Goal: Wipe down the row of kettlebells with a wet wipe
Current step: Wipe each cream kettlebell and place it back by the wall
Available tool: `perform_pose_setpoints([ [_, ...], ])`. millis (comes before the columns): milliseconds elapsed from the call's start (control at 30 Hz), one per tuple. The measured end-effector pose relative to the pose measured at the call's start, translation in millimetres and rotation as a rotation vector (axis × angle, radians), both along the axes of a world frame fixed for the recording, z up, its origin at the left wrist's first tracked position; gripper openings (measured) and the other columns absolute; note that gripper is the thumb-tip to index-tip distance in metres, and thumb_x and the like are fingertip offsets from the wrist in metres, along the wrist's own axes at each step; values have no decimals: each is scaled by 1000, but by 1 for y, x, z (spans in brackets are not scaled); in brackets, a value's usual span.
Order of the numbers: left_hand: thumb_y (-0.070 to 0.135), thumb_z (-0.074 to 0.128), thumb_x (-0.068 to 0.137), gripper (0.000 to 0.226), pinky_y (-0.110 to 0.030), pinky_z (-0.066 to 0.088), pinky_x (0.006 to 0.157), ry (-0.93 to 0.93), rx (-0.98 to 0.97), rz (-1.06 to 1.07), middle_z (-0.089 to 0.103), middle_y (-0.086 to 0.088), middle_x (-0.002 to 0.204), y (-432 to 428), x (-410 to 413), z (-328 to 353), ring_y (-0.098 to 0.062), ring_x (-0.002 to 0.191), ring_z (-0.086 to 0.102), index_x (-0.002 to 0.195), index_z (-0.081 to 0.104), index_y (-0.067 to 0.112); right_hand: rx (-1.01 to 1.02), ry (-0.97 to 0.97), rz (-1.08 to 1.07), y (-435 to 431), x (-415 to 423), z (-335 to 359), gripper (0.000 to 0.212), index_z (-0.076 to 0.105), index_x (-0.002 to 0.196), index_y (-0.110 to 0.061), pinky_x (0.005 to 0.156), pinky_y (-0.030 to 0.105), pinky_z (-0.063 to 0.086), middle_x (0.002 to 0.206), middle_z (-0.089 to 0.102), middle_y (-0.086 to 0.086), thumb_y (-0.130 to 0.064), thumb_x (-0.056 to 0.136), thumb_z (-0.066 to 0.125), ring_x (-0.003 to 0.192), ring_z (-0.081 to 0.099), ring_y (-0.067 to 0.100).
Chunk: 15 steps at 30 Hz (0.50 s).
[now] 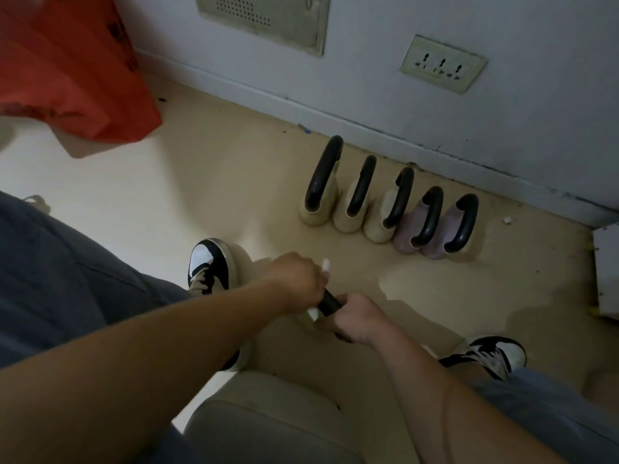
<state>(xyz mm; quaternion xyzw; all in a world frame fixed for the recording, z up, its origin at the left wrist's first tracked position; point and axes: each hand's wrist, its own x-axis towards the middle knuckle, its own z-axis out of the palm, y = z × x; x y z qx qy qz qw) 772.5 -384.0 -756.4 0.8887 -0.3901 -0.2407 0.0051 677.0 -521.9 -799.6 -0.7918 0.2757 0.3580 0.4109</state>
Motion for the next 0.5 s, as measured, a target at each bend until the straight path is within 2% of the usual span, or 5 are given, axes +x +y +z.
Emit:
perform_pose_setpoints([
  [67,44,18,105,54,-44,44,96,-99,-51,-260,68,-9,106,-4,-23,8,-29,99,60,121,62,16,9,-27,46,0,1,-4,21,66,69,-36,69,28,53,70,66,-9,-56,61,63,77,67,20],
  [233,52,20,105,58,-36,44,89,285,10,86,67,-8,108,2,24,-8,-26,100,59,112,65,16,99,3,-104,-3,-4,-2,45,72,99,-29,63,23,51,82,72,-8,-44,62,90,75,68,11],
  [367,48,22,104,51,-40,49,86,120,62,179,65,-10,104,5,14,-18,-26,92,58,104,62,15,216,62,-118,-18,-32,-10,92,61,136,-36,95,28,54,123,67,-13,-32,54,100,116,62,11],
  [433,42,32,101,37,-41,46,80,-96,148,-59,64,-9,101,-8,-19,-9,-28,89,55,114,58,19,230,64,-160,-24,-51,-17,83,62,135,-35,95,26,57,129,65,-13,-23,62,98,124,60,13],
  [500,38,40,95,33,-41,42,81,-91,79,-280,64,-9,104,-25,-55,5,-30,92,55,113,60,20,168,54,-207,-25,-61,-23,38,71,112,-20,80,21,60,109,71,-4,-10,79,86,108,69,7],
])
